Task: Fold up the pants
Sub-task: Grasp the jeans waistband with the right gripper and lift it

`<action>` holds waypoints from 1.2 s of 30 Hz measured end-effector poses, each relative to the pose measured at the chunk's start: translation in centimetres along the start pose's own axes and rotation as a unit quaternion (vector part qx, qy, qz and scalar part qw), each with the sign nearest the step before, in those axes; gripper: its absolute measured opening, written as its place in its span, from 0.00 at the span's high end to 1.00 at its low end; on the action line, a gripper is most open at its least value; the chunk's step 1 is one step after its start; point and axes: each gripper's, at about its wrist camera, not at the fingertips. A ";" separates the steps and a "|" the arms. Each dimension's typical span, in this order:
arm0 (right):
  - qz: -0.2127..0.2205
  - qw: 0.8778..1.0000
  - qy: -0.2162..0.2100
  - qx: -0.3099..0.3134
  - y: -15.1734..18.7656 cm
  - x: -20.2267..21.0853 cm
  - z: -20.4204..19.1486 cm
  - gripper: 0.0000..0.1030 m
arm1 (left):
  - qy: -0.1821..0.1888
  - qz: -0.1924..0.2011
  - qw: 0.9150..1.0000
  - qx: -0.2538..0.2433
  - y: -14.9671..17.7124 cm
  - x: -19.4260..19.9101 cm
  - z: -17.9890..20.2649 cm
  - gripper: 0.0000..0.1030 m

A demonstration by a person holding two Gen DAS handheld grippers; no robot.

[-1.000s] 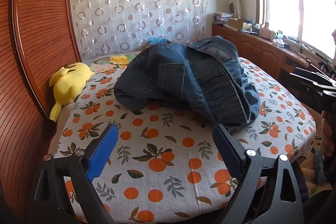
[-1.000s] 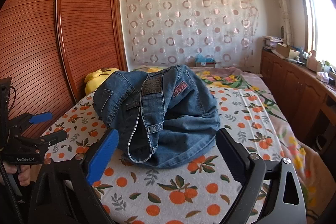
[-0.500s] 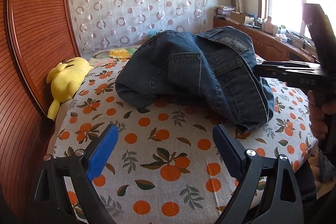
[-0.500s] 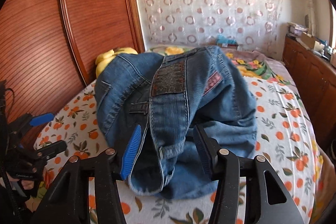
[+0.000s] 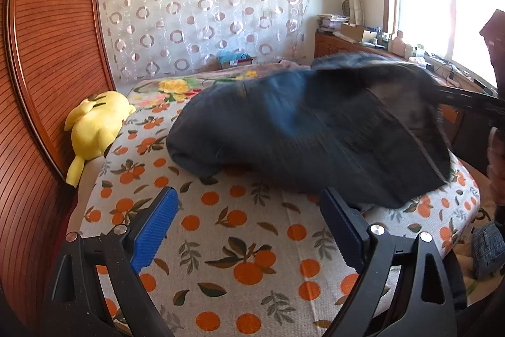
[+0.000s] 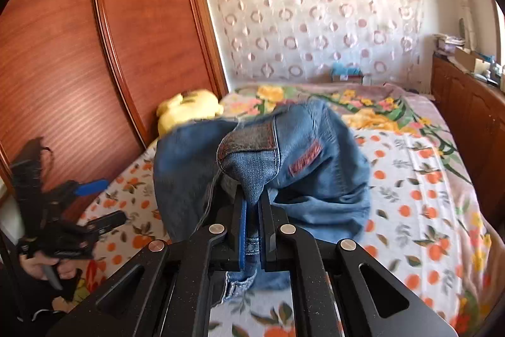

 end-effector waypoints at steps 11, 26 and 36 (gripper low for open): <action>-0.072 0.995 0.066 -0.019 8.3 3.4 2.3 0.94 | 0.034 0.015 0.999 -0.019 -1.5 0.8 2.2 0.11; -0.004 0.993 0.115 0.032 5.6 4.7 -2.6 0.47 | 0.041 0.005 0.999 -0.008 -0.6 0.2 2.2 0.11; -0.012 0.992 0.064 0.109 3.8 0.3 -7.1 0.41 | 0.029 0.005 1.000 0.008 0.0 0.5 0.9 0.11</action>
Point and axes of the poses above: each gripper's, at about its wrist camera, not at the fingertips, and x roughly against the way its jaws point, z to its right, y to its underside, and after that the axes turned 9 degrees about y, right-handed
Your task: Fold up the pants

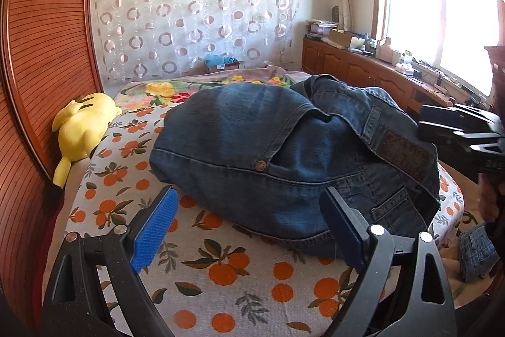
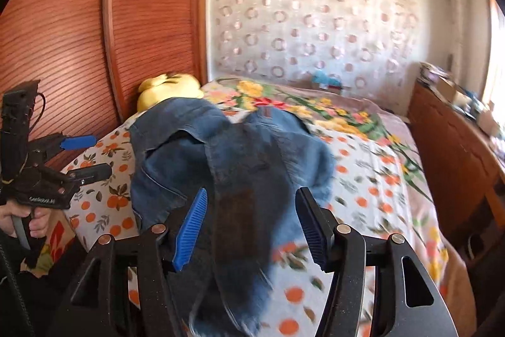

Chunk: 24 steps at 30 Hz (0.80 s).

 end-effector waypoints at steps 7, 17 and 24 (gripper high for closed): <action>-0.037 0.997 0.017 0.059 -1.8 -6.3 -2.4 0.40 | -0.008 -0.005 1.000 0.014 0.6 0.1 -1.3 0.11; -0.020 0.996 0.083 0.030 -2.7 -2.8 0.6 0.98 | -0.004 -0.007 1.000 0.019 0.8 0.0 -1.6 0.11; 0.030 0.987 0.136 -0.074 -0.7 5.3 7.7 0.98 | 0.018 -0.009 1.000 -0.015 -0.7 -0.5 1.5 0.11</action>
Point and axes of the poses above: each gripper's, at about its wrist camera, not at the fingertips, and x roughly against the way its jaws point, z to its right, y to its underside, and after that the axes turned 9 degrees about y, right-handed
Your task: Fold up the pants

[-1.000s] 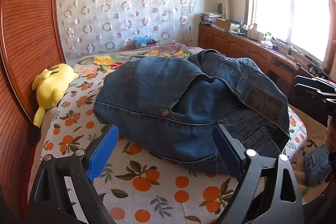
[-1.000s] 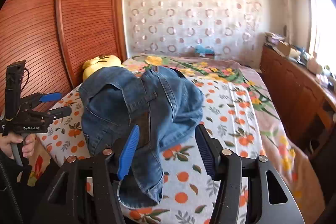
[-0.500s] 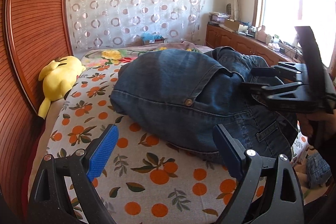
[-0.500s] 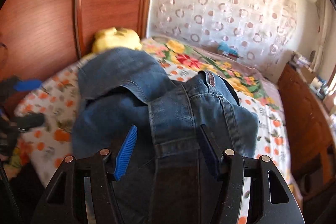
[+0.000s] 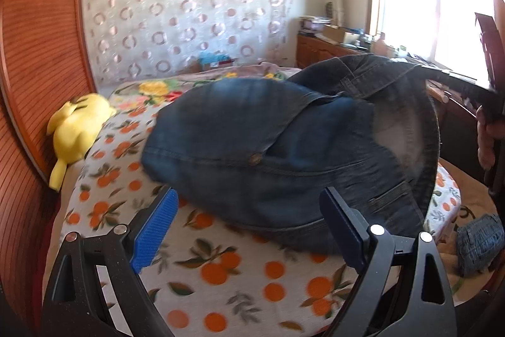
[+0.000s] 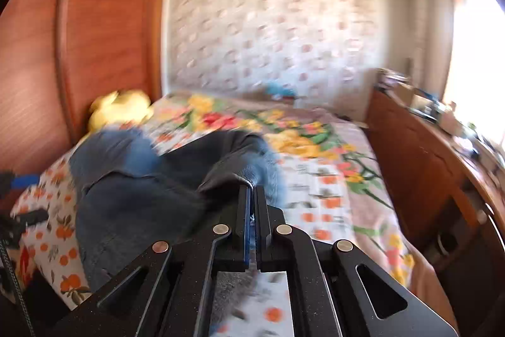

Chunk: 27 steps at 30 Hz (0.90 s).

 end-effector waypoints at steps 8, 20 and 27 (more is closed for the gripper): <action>-0.065 0.995 0.030 -0.064 6.5 -0.3 4.7 0.98 | 0.056 -0.008 0.997 -0.047 -3.0 -2.1 5.0 0.12; -0.079 0.994 0.010 -0.080 8.1 1.6 6.7 0.98 | 0.132 -0.098 0.982 -0.098 -4.5 -8.3 11.5 0.27; -0.079 0.994 0.002 -0.079 7.2 -1.7 6.3 0.98 | 0.112 -0.143 0.977 -0.115 -2.6 -8.8 11.3 0.62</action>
Point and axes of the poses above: each gripper's, at about its wrist camera, not at the fingertips, and x roughly against the way its jaws point, z to its right, y to its underside, and after that the axes turned 9 degrees about y, right-handed
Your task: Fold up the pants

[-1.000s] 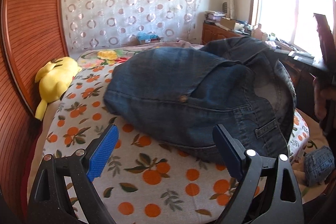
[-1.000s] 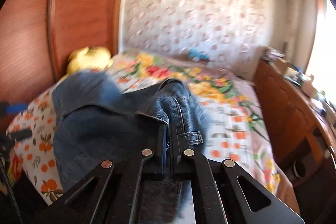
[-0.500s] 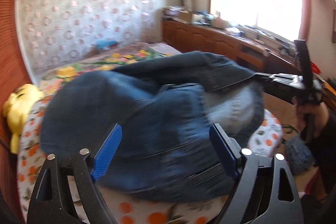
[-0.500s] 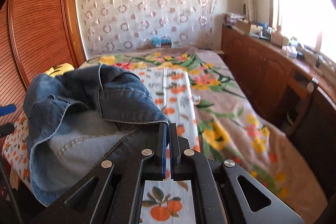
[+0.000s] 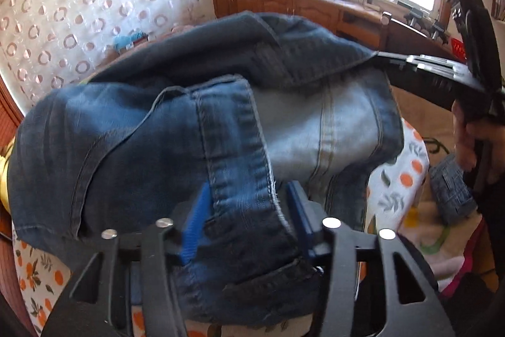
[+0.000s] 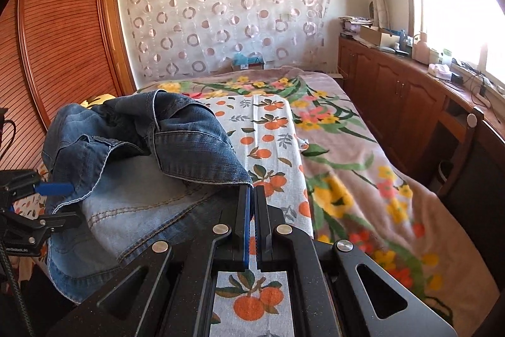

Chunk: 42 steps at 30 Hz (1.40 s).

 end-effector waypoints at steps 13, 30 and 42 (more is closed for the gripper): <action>0.056 0.998 -0.035 0.012 -2.4 2.8 -1.4 0.98 | -0.076 0.103 0.992 0.008 -2.6 13.6 -5.7 0.98; 0.068 0.996 -0.032 0.043 -2.2 2.9 -2.2 0.98 | -0.016 0.062 0.998 -0.002 -2.3 9.0 -2.7 0.49; 0.053 0.997 -0.034 0.037 -2.6 2.7 -2.7 0.98 | -0.019 -0.051 0.997 -0.047 0.3 0.3 1.9 0.49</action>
Point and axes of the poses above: each gripper's, at about its wrist camera, not at the fingertips, and x roughly against the way its jaws point, z to its right, y to its underside, and after that the axes turned 9 degrees about y, right-handed
